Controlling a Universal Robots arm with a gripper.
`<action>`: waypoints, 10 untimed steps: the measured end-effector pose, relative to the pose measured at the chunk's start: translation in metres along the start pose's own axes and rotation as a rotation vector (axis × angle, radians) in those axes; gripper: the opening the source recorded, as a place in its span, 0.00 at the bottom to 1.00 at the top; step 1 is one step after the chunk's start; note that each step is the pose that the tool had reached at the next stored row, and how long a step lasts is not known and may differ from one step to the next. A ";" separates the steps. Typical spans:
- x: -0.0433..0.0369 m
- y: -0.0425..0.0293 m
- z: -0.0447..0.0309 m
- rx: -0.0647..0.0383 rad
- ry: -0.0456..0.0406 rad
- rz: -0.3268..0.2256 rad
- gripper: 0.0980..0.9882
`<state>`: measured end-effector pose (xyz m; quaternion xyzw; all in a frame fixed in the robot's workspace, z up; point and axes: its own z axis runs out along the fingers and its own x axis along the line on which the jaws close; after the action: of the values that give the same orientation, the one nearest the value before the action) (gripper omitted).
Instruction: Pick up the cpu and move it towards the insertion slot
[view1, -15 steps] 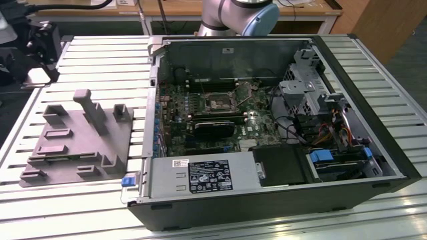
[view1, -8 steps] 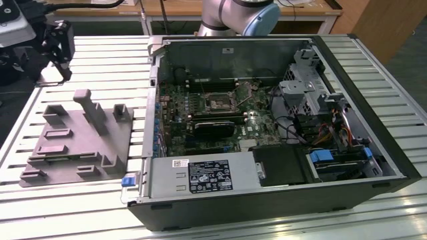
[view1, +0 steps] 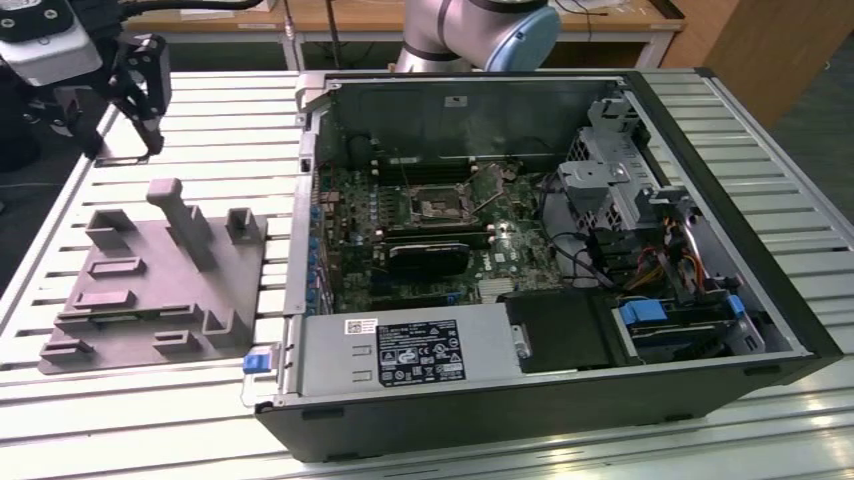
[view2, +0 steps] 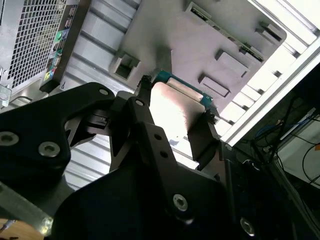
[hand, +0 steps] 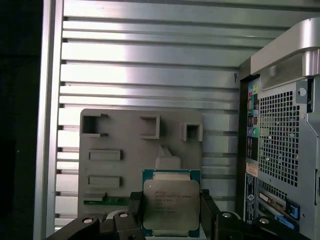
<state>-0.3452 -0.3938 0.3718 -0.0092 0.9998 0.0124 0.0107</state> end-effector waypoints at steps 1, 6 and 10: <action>-0.0014 0.0015 0.0001 0.000 -0.0008 0.000 0.50; -0.0092 0.0080 0.0004 0.000 -0.0046 0.000 0.50; -0.0164 0.0128 0.0006 0.000 -0.0070 0.000 0.50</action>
<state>-0.3290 -0.3807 0.3719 -0.0093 0.9998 0.0124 0.0142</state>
